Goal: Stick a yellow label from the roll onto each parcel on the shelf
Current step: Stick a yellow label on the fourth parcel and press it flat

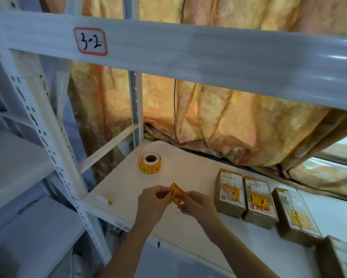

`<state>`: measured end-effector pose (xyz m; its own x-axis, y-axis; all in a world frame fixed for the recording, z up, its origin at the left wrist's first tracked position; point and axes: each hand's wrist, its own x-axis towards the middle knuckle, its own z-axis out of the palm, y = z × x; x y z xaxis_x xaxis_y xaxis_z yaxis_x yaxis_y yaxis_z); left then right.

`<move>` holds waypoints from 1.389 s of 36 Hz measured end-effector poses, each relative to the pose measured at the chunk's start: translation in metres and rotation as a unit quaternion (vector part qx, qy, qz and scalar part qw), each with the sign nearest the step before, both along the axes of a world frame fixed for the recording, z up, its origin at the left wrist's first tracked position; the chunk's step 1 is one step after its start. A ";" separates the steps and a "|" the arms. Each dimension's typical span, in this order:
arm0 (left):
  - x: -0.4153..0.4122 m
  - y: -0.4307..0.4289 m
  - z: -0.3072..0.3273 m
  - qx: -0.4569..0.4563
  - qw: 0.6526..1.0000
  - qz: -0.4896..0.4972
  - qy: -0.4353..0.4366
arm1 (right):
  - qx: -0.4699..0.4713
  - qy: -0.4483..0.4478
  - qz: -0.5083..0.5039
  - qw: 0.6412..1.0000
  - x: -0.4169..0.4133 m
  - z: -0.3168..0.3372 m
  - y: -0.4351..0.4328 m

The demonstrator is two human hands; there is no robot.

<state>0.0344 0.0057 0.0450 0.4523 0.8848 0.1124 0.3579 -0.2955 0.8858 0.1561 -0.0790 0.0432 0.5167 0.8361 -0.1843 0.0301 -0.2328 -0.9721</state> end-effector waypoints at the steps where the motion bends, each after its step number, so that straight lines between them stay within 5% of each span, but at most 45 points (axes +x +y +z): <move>1: 0.006 -0.008 0.003 -0.025 0.999 -0.016 -0.026 | 0.011 0.020 -0.027 0.999 0.006 0.003 -0.010; 6: 0.047 -0.056 0.012 -0.092 0.985 -0.122 -0.074 | 0.037 0.028 -0.116 0.992 0.039 0.020 -0.067; 20: 0.175 -0.216 0.001 0.009 0.929 -0.369 0.038 | -0.078 -0.169 -0.209 0.960 0.137 0.012 -0.273; 31: 0.244 -0.289 -0.005 0.061 0.920 -0.381 0.070 | -0.117 -0.198 -0.250 0.941 0.188 -0.002 -0.339; 50: 0.252 -0.296 -0.023 0.097 0.926 -0.351 0.101 | -0.143 -0.231 -0.203 0.941 0.200 -0.029 -0.343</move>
